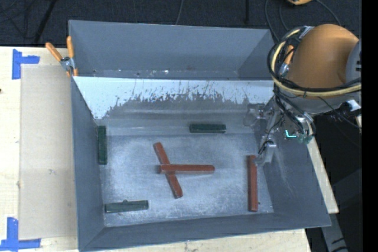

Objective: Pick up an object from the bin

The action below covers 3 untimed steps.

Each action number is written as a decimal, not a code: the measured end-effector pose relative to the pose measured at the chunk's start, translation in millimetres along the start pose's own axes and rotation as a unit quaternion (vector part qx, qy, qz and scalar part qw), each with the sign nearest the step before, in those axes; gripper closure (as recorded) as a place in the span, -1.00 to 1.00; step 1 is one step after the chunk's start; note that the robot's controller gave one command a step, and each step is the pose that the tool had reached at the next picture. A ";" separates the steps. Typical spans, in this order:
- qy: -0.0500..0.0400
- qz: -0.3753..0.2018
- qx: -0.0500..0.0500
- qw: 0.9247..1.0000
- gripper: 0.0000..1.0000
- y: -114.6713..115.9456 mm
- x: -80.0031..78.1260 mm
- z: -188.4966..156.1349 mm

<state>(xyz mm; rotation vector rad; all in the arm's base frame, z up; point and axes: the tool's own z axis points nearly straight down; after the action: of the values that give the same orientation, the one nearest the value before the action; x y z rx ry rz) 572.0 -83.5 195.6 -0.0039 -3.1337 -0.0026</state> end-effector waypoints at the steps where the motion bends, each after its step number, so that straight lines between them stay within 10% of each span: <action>1: -0.004 -0.001 0.001 1.000 -1.00 0.0 -1.6 -4.2; 3: -0.003 0.045 0.000 0.999 -1.00 7.1 14.3 78.0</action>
Offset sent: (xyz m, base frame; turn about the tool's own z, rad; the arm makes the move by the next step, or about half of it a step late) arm -0.0485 0.0189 -0.1032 -0.0989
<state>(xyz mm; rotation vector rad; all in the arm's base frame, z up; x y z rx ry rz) 557.2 -76.2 117.7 -0.1460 -3.1370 -0.0010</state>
